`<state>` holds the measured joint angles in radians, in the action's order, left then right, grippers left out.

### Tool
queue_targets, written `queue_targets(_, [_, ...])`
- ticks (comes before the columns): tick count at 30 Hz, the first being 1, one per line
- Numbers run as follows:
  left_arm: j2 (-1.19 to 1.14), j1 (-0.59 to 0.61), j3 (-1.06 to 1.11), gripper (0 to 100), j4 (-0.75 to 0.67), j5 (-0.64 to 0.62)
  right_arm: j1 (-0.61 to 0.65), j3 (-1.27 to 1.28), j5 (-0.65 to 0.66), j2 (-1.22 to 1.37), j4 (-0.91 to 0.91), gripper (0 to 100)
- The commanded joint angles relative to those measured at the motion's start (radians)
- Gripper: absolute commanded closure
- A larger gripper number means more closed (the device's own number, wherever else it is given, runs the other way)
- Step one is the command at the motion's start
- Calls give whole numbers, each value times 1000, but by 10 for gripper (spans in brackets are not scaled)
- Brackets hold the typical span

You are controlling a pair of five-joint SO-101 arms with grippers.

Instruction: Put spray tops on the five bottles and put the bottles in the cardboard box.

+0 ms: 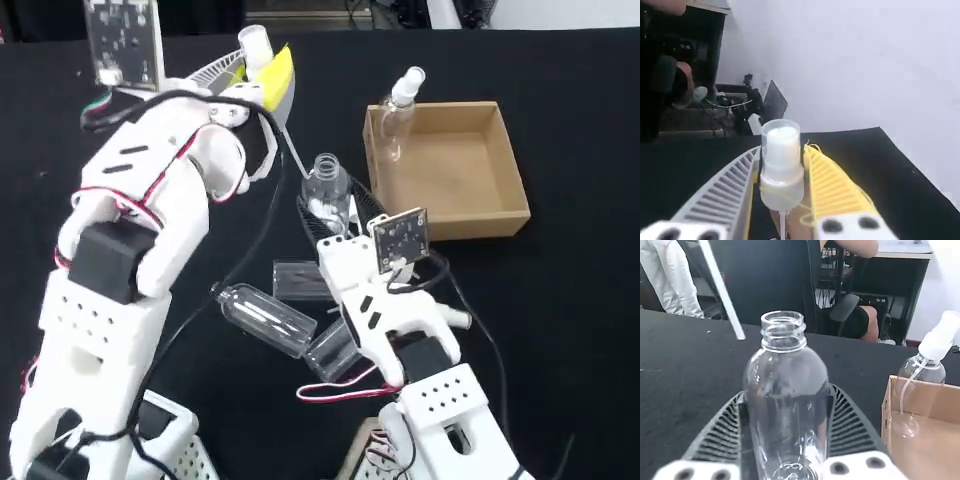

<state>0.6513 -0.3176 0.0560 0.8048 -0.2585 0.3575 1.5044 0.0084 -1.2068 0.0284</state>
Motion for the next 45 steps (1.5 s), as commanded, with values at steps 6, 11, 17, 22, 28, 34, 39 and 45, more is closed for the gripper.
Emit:
queue_targets(6, [170,-64,54,971,-37,-2,6,-8,3,-25,3,987])
queue_targets(11, [198,-54,54,971,-35,-2,6,-8,3,-24,3,987])
queue_targets(17, [183,-64,157,971,-176,-6,8,-8,3,-25,2,987])
queue_targets(22, [183,-64,292,971,-351,-3,8,-8,3,-25,2,987])
queue_targets(28, [183,-61,311,971,-368,-2,8,-12,3,-25,2,987])
queue_targets(34, [173,-64,311,971,-371,-2,8,-13,3,-25,-2,987])
queue_targets(39, [183,-54,311,971,-404,-2,8,-13,3,-25,-3,987])
queue_targets(45, [176,-53,311,971,-405,-2,8,-13,3,-25,-3,987])
